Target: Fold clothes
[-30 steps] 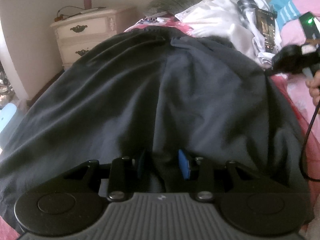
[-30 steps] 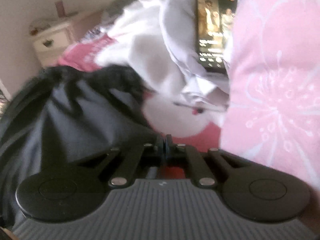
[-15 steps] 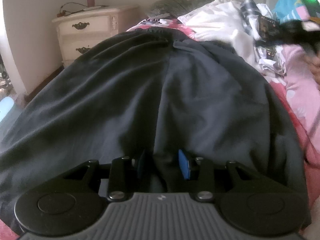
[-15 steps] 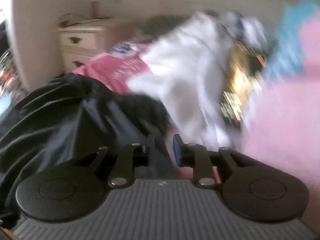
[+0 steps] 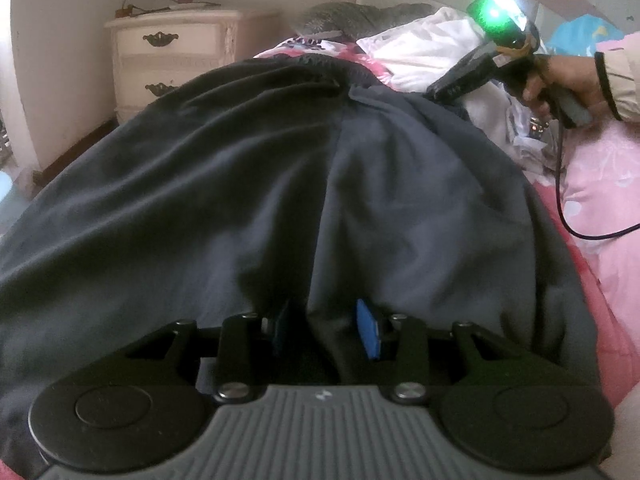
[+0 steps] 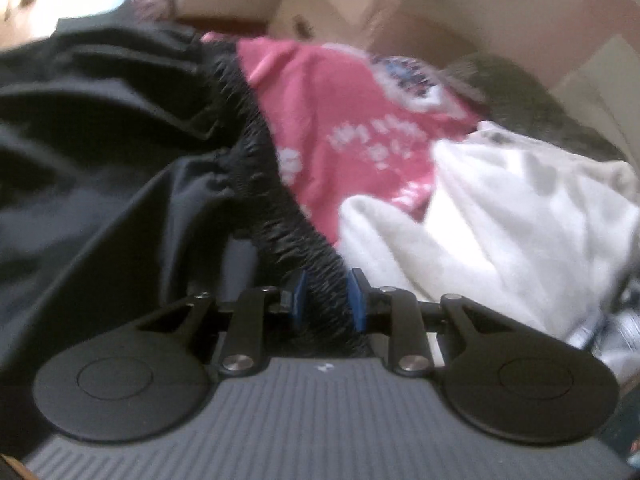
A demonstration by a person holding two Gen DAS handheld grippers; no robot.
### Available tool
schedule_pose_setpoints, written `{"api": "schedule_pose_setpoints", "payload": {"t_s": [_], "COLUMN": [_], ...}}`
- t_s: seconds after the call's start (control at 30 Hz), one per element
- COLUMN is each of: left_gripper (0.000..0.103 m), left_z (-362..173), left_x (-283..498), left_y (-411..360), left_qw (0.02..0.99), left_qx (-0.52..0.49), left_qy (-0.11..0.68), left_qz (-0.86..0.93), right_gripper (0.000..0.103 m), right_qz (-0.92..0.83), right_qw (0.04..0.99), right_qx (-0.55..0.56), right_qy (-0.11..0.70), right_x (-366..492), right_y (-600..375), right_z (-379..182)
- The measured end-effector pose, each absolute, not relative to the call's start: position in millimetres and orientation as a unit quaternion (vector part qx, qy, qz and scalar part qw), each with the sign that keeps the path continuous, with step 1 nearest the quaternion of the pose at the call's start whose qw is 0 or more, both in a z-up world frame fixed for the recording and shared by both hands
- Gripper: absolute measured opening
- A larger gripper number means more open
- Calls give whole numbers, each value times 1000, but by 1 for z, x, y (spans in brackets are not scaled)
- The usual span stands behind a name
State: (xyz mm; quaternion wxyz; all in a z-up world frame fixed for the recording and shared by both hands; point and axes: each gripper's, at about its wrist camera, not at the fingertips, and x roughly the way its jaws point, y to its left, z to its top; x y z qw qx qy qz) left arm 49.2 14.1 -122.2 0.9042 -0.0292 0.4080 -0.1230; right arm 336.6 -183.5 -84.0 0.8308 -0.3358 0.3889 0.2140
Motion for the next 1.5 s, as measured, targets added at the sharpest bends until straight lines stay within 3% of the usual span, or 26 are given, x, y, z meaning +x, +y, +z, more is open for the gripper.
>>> {"api": "schedule_pose_setpoints", "payload": {"t_s": [0.37,0.47,0.53,1.03,1.17,1.5], "left_gripper": [39,39,39,39,39,40], "left_z": [-122,-122,-122,-122,-122,-122], "left_x": [49,49,50,50,49,50], "left_y": [14,13,12,11,11,11], "left_qw": [905,906,906,908,908,908], "left_qx": [-28,-24,-22,-23,-23,-22], "left_qy": [406,405,404,402,401,400], "left_qz": [-123,-121,-120,-118,-118,-118], "right_gripper": [22,5,0,0,15,21], "right_qz": [231,220,209,182,199,228], "right_qw": [783,789,798,816,810,796], "right_qx": [-388,-386,-381,-380,-375,-360], "right_qy": [428,424,418,396,405,429], "right_x": [347,343,339,334,342,358], "right_y": [-174,-174,-177,-184,-182,-177], "right_z": [-102,-102,-97,-87,-91,-103]}}
